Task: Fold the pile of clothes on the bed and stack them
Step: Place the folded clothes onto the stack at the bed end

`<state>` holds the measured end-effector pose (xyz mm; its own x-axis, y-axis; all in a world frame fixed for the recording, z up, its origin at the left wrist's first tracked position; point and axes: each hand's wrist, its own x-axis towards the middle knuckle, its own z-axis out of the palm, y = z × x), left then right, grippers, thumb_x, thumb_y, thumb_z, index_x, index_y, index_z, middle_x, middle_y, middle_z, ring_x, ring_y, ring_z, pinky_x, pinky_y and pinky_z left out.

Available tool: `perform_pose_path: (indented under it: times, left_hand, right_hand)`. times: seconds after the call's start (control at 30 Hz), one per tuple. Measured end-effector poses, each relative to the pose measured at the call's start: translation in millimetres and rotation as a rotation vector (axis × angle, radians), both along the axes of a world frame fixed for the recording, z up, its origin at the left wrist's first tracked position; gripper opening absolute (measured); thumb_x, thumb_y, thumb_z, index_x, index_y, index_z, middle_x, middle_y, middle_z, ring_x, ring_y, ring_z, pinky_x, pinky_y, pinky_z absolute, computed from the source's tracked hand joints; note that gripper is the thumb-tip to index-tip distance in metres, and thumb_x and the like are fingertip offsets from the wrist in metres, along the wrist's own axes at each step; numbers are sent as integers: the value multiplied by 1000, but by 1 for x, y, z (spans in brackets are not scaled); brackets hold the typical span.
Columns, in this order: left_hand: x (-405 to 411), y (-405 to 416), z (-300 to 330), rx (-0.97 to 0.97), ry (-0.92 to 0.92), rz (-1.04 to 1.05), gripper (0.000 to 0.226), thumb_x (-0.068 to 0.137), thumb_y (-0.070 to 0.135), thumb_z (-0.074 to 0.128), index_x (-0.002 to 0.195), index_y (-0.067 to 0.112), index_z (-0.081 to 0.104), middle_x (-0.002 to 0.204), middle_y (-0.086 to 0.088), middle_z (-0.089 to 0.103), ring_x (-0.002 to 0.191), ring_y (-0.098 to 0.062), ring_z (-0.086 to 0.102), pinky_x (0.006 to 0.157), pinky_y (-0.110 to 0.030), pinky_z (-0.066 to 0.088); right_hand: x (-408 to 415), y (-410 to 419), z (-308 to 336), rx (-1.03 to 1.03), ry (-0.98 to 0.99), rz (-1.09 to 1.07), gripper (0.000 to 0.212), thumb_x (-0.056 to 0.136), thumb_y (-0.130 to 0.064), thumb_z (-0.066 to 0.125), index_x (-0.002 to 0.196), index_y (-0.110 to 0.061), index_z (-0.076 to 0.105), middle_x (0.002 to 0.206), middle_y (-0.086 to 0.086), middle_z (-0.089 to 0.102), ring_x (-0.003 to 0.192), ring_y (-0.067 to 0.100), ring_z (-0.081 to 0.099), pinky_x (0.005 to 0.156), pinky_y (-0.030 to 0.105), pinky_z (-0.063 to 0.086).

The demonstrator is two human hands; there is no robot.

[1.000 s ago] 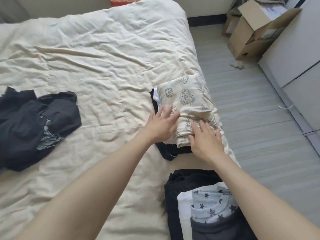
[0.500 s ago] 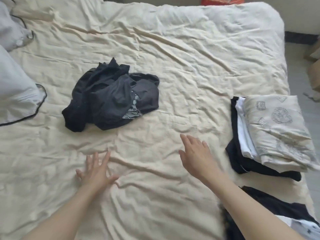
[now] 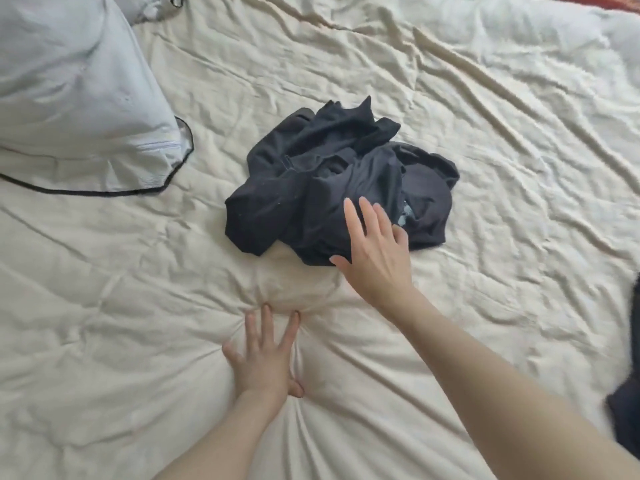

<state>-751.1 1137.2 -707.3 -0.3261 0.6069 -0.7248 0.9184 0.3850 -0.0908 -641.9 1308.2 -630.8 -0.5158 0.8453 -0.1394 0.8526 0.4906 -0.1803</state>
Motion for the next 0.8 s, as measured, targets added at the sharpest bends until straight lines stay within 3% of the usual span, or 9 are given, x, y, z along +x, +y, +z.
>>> perform_pose_path:
  times: [0.07, 0.13, 0.27, 0.37, 0.5, 0.57, 0.67, 0.73, 0.8]
  left_hand:
    - [0, 0, -4, 16, -2, 5, 126, 66, 66, 69, 138, 42, -32, 149, -10, -38, 139, -34, -30, 103, -65, 15]
    - [-1, 0, -8, 23, -13, 2, 127, 66, 66, 69, 137, 42, -34, 148, -10, -39, 138, -35, -31, 104, -66, 14]
    - [-4, -3, -11, 49, -34, 5, 127, 65, 62, 71, 139, 43, -31, 149, -10, -38, 139, -34, -30, 104, -69, 12]
    - [-6, -1, -13, 76, -28, 14, 127, 65, 59, 74, 140, 44, -27, 152, -9, -32, 141, -35, -24, 103, -69, 14]
    - [-10, 5, -2, 26, -55, -29, 121, 67, 62, 71, 144, 41, -21, 155, -9, -22, 142, -38, -16, 106, -63, 16]
    - [-18, 10, 13, -23, -95, -39, 110, 69, 58, 70, 150, 32, 1, 157, -7, -11, 143, -36, -11, 110, -54, 19]
    - [-34, 5, 48, 88, -260, -15, 62, 80, 33, 64, 136, 17, 43, 145, -7, 32, 136, -28, 31, 101, -33, 38]
    - [-37, -17, 74, 160, -422, 147, 52, 84, 25, 62, 133, 13, 50, 135, -7, 50, 126, -25, 46, 95, -28, 41]
    - [-29, -54, 97, 207, -555, 303, 59, 84, 23, 67, 138, 13, 46, 141, -6, 48, 129, -21, 45, 102, -26, 37]
  right_hand:
    - [-21, 18, -9, -1, -109, 4, 80, 89, -41, 59, 151, -19, 12, 156, 10, 15, 144, 27, 13, 107, 44, 27]
    - [-31, 27, -17, 50, -126, -8, 44, 92, -23, 55, 133, -17, 41, 139, 8, 40, 131, 26, 30, 98, 38, 28]
    - [-19, -2, -19, 45, 173, -80, 3, 87, -5, 55, 89, -6, 56, 96, 8, 57, 104, 29, 49, 84, 34, 31]
    - [3, -43, -3, -75, 353, -88, 8, 78, 6, 60, 80, -1, 58, 87, 12, 60, 90, 33, 55, 78, 40, 40]
    - [44, -90, 27, -171, 357, -167, 13, 80, 10, 56, 84, -1, 61, 87, 8, 62, 82, 29, 54, 74, 36, 41]
    - [67, -115, 46, -195, 315, -188, 13, 82, 8, 55, 88, -2, 62, 89, 6, 62, 83, 27, 53, 75, 36, 41]
    - [92, -149, 78, -247, 293, -237, 13, 86, 2, 53, 92, -5, 62, 91, 4, 61, 85, 25, 52, 76, 35, 40]
    - [100, -170, 96, -272, 286, -260, 13, 87, 1, 52, 92, -6, 62, 91, 2, 59, 86, 23, 51, 75, 32, 39]
    - [104, -194, 113, -312, 292, -290, 13, 87, -1, 51, 90, -7, 61, 90, 0, 57, 85, 20, 50, 72, 30, 39]
